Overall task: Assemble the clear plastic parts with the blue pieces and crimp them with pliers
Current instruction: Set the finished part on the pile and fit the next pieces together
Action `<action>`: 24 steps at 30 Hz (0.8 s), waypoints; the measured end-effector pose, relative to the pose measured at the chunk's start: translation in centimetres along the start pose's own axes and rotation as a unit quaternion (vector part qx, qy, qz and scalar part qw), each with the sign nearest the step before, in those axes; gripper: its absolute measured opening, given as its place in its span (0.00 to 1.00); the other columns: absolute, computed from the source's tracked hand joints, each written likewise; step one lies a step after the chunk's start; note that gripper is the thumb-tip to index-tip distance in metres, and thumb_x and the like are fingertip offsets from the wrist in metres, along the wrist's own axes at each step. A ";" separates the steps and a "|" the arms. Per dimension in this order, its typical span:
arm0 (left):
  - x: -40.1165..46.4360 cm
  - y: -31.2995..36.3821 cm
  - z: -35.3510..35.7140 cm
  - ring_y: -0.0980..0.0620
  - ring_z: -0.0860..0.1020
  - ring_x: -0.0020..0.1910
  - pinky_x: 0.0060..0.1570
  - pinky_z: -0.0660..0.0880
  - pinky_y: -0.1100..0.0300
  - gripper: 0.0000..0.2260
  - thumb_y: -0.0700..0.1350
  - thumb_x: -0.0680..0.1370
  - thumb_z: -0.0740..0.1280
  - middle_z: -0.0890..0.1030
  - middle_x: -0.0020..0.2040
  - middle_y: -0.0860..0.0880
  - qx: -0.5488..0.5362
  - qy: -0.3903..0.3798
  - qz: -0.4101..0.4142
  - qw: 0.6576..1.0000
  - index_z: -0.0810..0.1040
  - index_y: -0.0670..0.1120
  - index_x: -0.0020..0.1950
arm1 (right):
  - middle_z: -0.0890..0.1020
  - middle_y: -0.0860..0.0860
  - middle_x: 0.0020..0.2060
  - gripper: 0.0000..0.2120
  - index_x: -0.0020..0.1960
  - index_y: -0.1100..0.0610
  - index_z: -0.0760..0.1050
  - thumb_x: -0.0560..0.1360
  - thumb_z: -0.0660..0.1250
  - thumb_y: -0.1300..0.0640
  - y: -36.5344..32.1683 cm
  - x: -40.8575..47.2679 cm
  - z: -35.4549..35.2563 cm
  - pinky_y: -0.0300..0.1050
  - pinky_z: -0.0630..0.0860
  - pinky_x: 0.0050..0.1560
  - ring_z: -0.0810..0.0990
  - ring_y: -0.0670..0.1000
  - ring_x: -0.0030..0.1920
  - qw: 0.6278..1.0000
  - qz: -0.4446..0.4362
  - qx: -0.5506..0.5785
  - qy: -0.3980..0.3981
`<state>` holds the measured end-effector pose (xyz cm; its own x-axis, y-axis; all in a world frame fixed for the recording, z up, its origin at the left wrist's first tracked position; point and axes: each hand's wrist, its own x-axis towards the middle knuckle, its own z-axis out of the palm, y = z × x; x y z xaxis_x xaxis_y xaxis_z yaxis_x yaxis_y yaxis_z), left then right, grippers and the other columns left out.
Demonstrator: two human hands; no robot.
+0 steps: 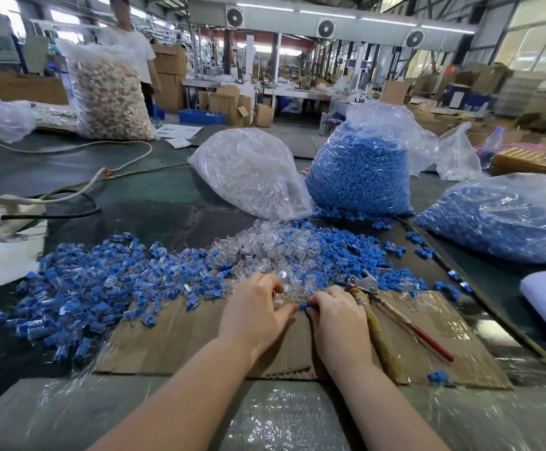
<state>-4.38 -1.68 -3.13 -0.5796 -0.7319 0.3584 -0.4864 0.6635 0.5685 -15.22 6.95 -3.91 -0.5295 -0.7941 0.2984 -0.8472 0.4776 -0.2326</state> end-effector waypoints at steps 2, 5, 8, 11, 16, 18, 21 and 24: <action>-0.1 0.2 0.6 0.56 0.74 0.46 0.48 0.72 0.64 0.10 0.52 0.74 0.69 0.74 0.47 0.54 0.005 0.002 -0.010 1.000 0.76 0.48 0.50 | 0.72 0.46 0.54 0.07 0.53 0.50 0.73 0.80 0.56 0.55 0.1 -0.1 0.3 0.43 0.64 0.55 0.70 0.49 0.58 1.000 0.001 0.005 0.010; -0.1 0.2 1.0 0.59 0.72 0.45 0.45 0.68 0.72 0.06 0.45 0.76 0.68 0.75 0.48 0.54 -0.023 0.027 -0.026 0.999 0.79 0.47 0.51 | 0.73 0.46 0.54 0.09 0.53 0.50 0.73 0.80 0.55 0.51 0.3 -0.2 0.4 0.44 0.64 0.55 0.70 0.48 0.57 0.999 -0.001 0.028 0.019; -0.4 0.1 0.9 0.61 0.73 0.43 0.42 0.66 0.79 0.06 0.41 0.75 0.69 0.76 0.43 0.57 -0.094 0.052 -0.057 0.993 0.82 0.47 0.51 | 0.75 0.47 0.51 0.09 0.52 0.51 0.73 0.80 0.56 0.50 0.2 -0.5 0.4 0.45 0.64 0.54 0.72 0.49 0.54 0.998 -0.021 0.048 0.034; -0.6 -0.2 0.6 0.64 0.75 0.41 0.40 0.67 0.78 0.05 0.43 0.75 0.69 0.78 0.41 0.60 -0.155 0.064 -0.095 0.981 0.82 0.51 0.48 | 0.76 0.48 0.48 0.08 0.49 0.53 0.74 0.79 0.60 0.51 -0.1 -0.7 0.3 0.48 0.65 0.53 0.74 0.52 0.52 0.996 -0.038 0.068 0.052; -0.6 -0.4 0.7 0.61 0.79 0.40 0.40 0.72 0.75 0.07 0.40 0.75 0.69 0.81 0.40 0.57 -0.222 0.033 -0.111 0.968 0.79 0.53 0.47 | 0.76 0.47 0.47 0.08 0.48 0.52 0.72 0.79 0.57 0.51 -0.2 -0.8 0.2 0.46 0.64 0.53 0.73 0.49 0.52 0.994 -0.079 0.068 0.029; -0.6 -0.4 0.7 0.61 0.79 0.40 0.41 0.73 0.72 0.09 0.39 0.74 0.69 0.81 0.40 0.56 -0.229 0.025 -0.105 0.968 0.79 0.53 0.47 | 0.75 0.46 0.48 0.08 0.48 0.52 0.72 0.79 0.56 0.50 -0.2 -0.9 0.2 0.45 0.64 0.54 0.72 0.49 0.53 0.994 -0.085 0.064 0.024; -0.7 -0.3 0.7 0.61 0.79 0.39 0.41 0.73 0.73 0.14 0.36 0.73 0.70 0.81 0.39 0.56 -0.239 0.029 -0.091 0.966 0.76 0.57 0.42 | 0.75 0.46 0.48 0.08 0.48 0.51 0.71 0.79 0.57 0.49 -0.1 -0.8 0.3 0.45 0.63 0.53 0.72 0.49 0.53 0.994 -0.082 0.069 0.020; -0.7 -0.3 0.7 0.62 0.79 0.38 0.42 0.74 0.72 0.15 0.34 0.72 0.71 0.81 0.39 0.56 -0.256 0.026 -0.083 0.963 0.77 0.56 0.41 | 0.76 0.46 0.47 0.07 0.47 0.51 0.72 0.79 0.58 0.49 -0.1 -0.8 0.3 0.45 0.62 0.52 0.73 0.49 0.53 0.994 -0.076 0.078 0.017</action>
<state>-4.32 -1.23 -4.05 -0.4816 -0.8372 0.2594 -0.1765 0.3825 0.9069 -14.71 7.45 -4.38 -0.4000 -0.8381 0.3708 -0.9017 0.2875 -0.3229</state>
